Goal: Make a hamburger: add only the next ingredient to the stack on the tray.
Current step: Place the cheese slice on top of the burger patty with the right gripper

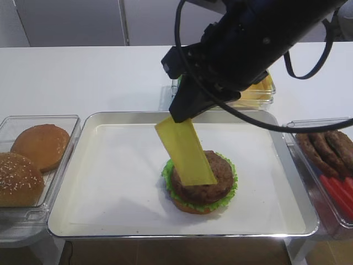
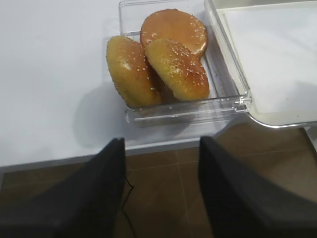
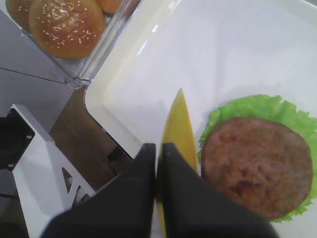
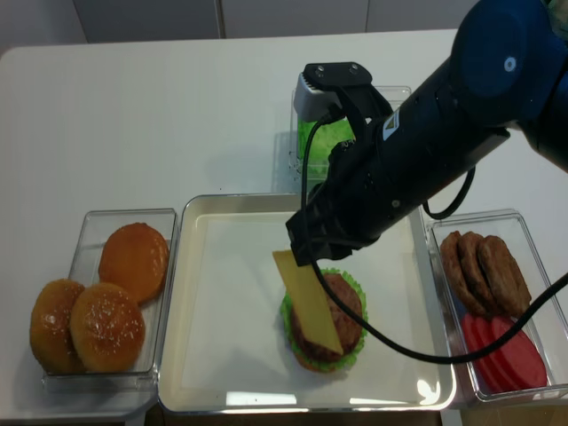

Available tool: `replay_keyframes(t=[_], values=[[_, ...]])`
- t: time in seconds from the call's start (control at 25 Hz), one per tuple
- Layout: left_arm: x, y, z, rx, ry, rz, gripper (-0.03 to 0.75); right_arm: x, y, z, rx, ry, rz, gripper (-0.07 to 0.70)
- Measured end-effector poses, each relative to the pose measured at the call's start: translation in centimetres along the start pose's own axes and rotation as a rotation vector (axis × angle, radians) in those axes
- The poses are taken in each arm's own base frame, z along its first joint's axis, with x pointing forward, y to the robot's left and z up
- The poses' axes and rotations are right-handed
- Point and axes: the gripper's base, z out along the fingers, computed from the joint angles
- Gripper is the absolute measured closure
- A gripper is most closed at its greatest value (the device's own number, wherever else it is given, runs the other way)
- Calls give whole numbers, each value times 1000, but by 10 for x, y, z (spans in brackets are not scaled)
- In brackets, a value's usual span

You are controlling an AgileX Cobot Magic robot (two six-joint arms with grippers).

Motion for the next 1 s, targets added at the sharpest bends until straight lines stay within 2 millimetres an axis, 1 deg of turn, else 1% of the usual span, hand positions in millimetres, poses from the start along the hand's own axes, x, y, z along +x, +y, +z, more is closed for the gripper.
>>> replay_keyframes(t=[0.36,0.64,1.0], values=[[0,0,0,0,0,0,359,0,1,1,-14,9,5,593],[0,0,0,0,0,0,359,0,-5,12,-13,47,18,593],[0,0,0,0,0,0,359,1,-13,14,62,73,-27,593]])
